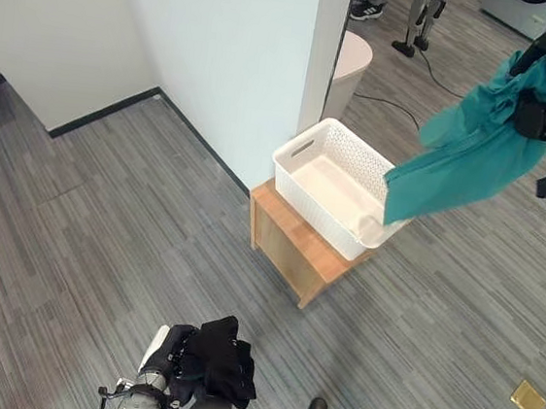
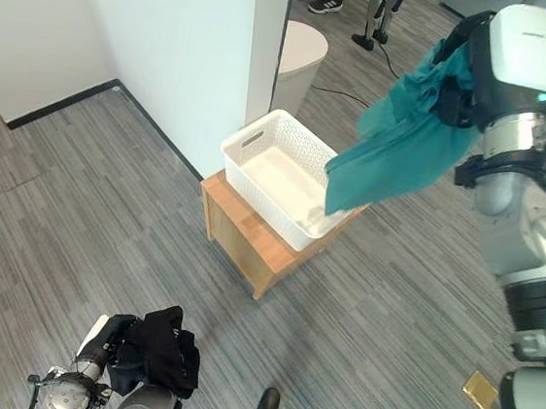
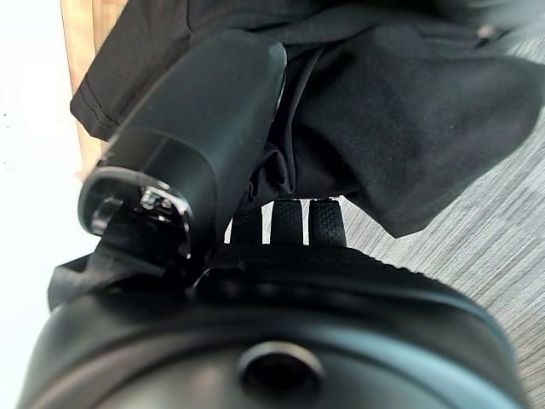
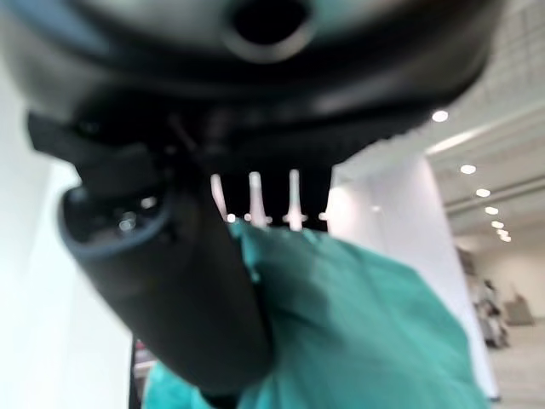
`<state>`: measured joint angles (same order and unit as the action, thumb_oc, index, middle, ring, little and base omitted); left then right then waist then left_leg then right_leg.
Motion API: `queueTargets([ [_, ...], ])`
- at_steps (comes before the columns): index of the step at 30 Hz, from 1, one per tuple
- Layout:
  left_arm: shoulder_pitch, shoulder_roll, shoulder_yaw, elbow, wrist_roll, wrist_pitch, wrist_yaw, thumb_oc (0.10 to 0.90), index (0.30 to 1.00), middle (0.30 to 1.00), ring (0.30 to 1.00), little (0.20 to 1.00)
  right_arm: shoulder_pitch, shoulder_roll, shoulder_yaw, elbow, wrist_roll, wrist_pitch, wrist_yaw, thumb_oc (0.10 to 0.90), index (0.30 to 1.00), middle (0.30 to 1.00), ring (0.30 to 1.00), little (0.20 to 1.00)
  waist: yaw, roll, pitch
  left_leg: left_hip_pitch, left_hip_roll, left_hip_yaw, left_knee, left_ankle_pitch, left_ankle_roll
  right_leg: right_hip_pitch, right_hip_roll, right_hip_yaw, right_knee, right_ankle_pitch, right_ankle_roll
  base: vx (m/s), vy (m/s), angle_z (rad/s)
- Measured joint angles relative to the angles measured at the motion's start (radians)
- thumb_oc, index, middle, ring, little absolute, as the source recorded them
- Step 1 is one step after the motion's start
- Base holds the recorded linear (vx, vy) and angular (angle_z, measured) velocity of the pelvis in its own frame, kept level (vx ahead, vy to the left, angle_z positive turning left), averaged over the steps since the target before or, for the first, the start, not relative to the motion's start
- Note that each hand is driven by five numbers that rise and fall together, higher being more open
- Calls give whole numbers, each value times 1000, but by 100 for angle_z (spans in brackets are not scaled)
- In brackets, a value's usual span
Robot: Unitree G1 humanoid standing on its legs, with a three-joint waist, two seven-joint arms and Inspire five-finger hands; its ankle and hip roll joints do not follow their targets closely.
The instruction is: Pick up bed clothes into laundry basket.
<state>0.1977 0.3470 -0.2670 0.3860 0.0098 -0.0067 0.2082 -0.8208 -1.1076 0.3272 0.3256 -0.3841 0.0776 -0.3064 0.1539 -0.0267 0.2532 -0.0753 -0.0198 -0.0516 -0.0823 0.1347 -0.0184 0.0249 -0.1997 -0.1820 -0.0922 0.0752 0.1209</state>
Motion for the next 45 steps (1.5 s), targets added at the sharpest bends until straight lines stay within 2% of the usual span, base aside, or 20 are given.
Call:
queueTargets([
  [7, -82, 1, 2, 9, -3, -17, 2, 400, 300, 300, 300, 300, -32, 2, 41, 68, -7, 5, -1, 400, 300, 300, 300, 300, 45, -10, 6, -23, 13, -10, -4, -1, 2, -22, 18, 1, 0, 8, 14, -51, 9, 4],
  [12, -80, 0, -6, 11, -6, -19, 2, 400, 300, 300, 300, 300, -37, 2, 56, 94, -6, 19, -1, 400, 300, 300, 300, 300, 49, -18, 10, -27, 25, -11, -4, -1, 2, -25, 27, 0, 0, 8, 14, -13, 22, -2],
  [15, -85, -3, 11, 57, -11, -52, 22, 400, 300, 300, 300, 300, -58, 105, 22, 94, -2, 44, -31, 400, 300, 300, 300, 300, 48, -44, 13, -44, 30, -5, -3, -7, -4, -52, 35, -1, 1, 7, 16, -9, 19, -19],
  [19, -112, -5, 0, 84, -22, -41, 25, 400, 300, 300, 300, 300, -62, 135, 38, 92, -3, 32, -27, 400, 300, 300, 300, 300, 60, -67, 27, -89, 36, -18, -4, -2, -27, -92, 40, -6, 0, 3, 16, 10, -15, 4],
  [25, -116, -1, -7, 106, -30, -41, 25, 400, 300, 300, 300, 300, -93, 140, 87, 110, -4, 19, -28, 400, 300, 300, 300, 300, 105, -89, 38, -149, 40, -49, -4, 16, -40, -134, 44, -22, 0, -1, 14, -14, -11, 14],
  [27, -119, 3, -7, 127, -45, -41, 32, 400, 300, 300, 300, 300, -151, 142, 150, 172, -5, 11, -35, 400, 300, 300, 300, 300, 111, -97, 45, -168, 39, -61, -4, 22, -40, -146, 48, -35, 0, 0, 13, -18, -10, 14],
  [31, -134, 12, -7, 132, -49, -41, 46, 400, 300, 300, 300, 300, -197, 147, 162, 245, -3, 21, -47, 400, 300, 300, 300, 300, 141, -121, 72, -201, 40, -68, -2, 24, -41, -175, 47, -41, 0, 0, 13, -32, -9, 8],
  [36, -179, 16, -17, 162, -52, -47, 68, 400, 300, 300, 300, 300, -235, 148, 179, 298, -1, 23, -57, 400, 300, 300, 300, 300, 152, -123, 108, -228, 37, -79, -2, 24, -41, -195, 43, -57, 0, 0, 13, -66, 1, 7],
  [37, -188, 15, -18, 162, -62, -53, 71, 400, 300, 300, 300, 300, -241, 148, 179, 297, 1, 23, -58, 598, 596, 596, 596, 596, 152, -121, 121, -232, 37, -79, -2, 24, -41, -200, 43, -57, 0, 1, 13, -40, 3, -3],
  [45, -228, 13, -36, 162, -87, -59, 81, 400, 300, 300, 300, 300, -252, 153, 194, 297, 15, 23, -60, 598, 596, 596, 596, 596, 148, -117, 138, -244, 40, -77, -1, 24, -41, -212, 45, -57, 0, 2, 12, 0, 0, 0],
])
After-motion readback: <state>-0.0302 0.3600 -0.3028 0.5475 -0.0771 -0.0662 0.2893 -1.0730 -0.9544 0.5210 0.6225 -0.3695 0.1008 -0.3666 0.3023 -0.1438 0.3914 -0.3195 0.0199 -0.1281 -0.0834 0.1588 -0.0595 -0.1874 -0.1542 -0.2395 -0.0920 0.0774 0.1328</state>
